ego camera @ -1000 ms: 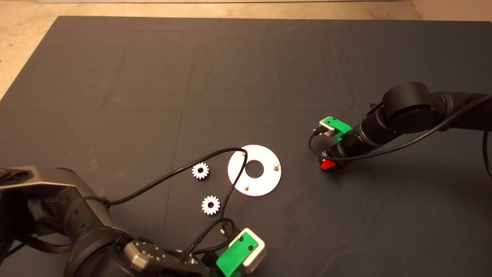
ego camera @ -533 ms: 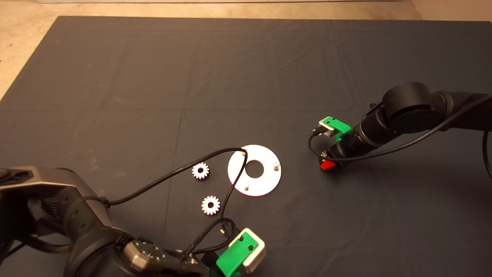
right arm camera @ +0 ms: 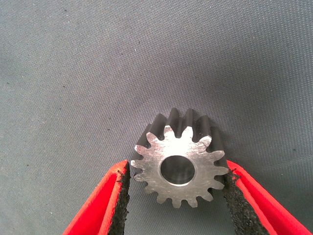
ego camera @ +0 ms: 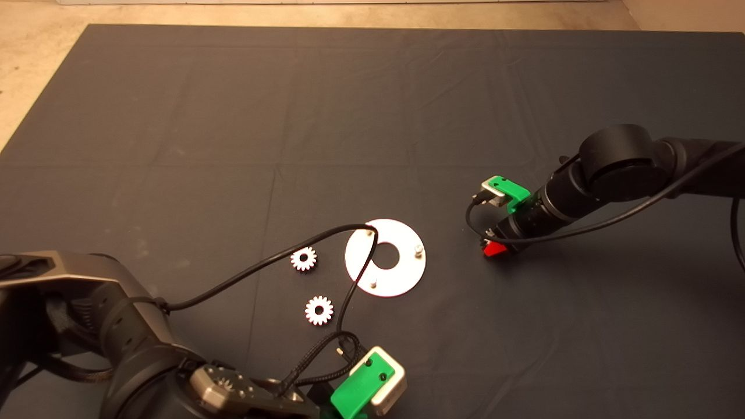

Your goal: Install three planetary gears onto the carrier pins

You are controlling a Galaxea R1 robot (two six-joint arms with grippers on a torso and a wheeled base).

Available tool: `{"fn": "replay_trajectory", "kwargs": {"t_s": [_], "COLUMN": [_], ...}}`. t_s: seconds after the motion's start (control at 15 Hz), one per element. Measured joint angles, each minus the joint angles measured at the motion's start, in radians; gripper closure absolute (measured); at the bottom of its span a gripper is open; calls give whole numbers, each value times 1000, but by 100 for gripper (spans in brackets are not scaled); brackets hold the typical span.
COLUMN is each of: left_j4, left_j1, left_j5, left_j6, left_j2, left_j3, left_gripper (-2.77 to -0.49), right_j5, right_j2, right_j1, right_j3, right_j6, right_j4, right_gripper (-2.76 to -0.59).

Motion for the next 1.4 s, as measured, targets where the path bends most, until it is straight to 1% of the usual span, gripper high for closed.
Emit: {"fn": "replay_trajectory", "kwargs": {"t_s": [0.13,0.33,0.47,0.6,0.73,0.8,0.87,0.93,1.0,1.2,1.4], "left_j4": [0,0,0,0,0,0,0,0,0,0,0], "left_j1": [0,0,0,0,0,0,0,0,0,0,0], "left_j5": [0,0,0,0,0,0,0,0,0,0,0], "left_j6": [0,0,0,0,0,0,0,0,0,0,0], "left_j2": [3,10,13,14,14,14,14,16,16,16,16], "left_j3": [0,0,0,0,0,0,0,0,0,0,0], "left_gripper": [-265,-265,-265,-265,-265,-265,-265,-265,-265,-265,-265], "right_j5": [0,4,4,4,4,2,-9,-13,-12,-12,-23], "right_j2": [0,-2,-2,-2,-2,0,10,21,34,63,65], "right_j1": [0,0,0,0,0,0,0,0,0,0,0], "right_j3": [0,0,0,0,0,0,0,0,0,0,1], "right_j6": [0,0,-14,-32,-33,-34,-40,-59,-82,-90,-97], "right_j4": [-1,-5,-9,-9,-12,-13,-20,-30,-36,-45,-59], "right_gripper": [-125,-125,-117,-117,-117,-114,-114,-114,-114,-110,-107]}}
